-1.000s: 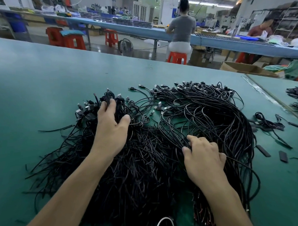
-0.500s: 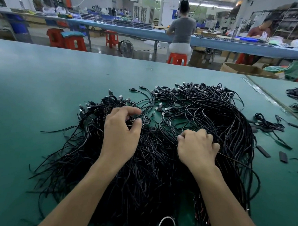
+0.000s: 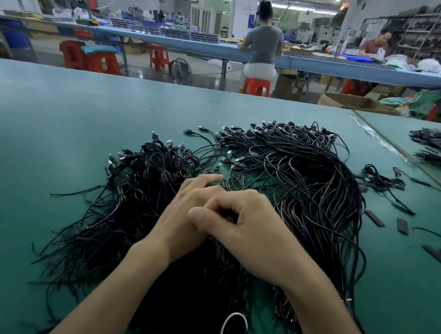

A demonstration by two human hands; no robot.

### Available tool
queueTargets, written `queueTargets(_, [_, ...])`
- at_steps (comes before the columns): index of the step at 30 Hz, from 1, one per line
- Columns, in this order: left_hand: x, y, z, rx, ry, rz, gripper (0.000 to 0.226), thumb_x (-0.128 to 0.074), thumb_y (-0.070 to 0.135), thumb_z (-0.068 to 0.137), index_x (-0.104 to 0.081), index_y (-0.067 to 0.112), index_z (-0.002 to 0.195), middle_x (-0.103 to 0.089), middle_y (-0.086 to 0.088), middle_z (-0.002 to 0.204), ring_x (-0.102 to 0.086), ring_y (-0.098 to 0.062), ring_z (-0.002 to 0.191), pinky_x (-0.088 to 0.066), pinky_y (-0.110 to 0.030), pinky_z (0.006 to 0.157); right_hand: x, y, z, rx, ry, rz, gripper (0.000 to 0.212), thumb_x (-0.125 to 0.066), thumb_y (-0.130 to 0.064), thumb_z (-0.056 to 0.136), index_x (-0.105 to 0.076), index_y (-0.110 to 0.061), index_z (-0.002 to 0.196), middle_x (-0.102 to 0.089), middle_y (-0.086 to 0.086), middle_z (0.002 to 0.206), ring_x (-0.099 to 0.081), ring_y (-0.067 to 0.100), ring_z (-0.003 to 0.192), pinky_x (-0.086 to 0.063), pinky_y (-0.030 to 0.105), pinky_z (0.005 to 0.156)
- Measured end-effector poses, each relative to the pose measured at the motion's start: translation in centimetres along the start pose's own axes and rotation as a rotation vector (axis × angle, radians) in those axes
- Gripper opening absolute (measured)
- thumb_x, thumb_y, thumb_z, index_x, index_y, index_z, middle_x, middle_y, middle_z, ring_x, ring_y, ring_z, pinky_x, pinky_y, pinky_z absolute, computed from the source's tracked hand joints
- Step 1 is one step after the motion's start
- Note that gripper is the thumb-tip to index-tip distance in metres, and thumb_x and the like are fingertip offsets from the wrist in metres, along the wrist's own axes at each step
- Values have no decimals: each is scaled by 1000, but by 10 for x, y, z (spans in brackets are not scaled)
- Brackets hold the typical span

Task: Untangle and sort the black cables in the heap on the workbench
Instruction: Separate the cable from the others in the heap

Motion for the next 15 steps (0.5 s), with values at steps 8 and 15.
queueTargets(8, [52,-49,-5,515,692,-562,34,-57,49,94,-61,19,80,-72,-1,85,-64,-7,80,-41,-18,70,56,46,-18,-275,381,-326,35,-64,-35,95,-60,-18,65,-57,-8,51,-50,10,43,-43,22,44])
queueTargets(15, [63,16,0,140,549,-86,47,-69,32,90,-32,24,62,-31,10,52,-31,-8,48,-30,-15,49,75,83,-47,-609,344,-663,18,-58,-35,98,-63,-20,90,-62,-1,94,-60,15,83,-49,31,73])
Point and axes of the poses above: each hand's wrist, its own z-axis towards the middle knuckle, its own x-axis out of the back of the hand, y = z × x, the point moved 6 cm from there along z, towards the middle knuckle
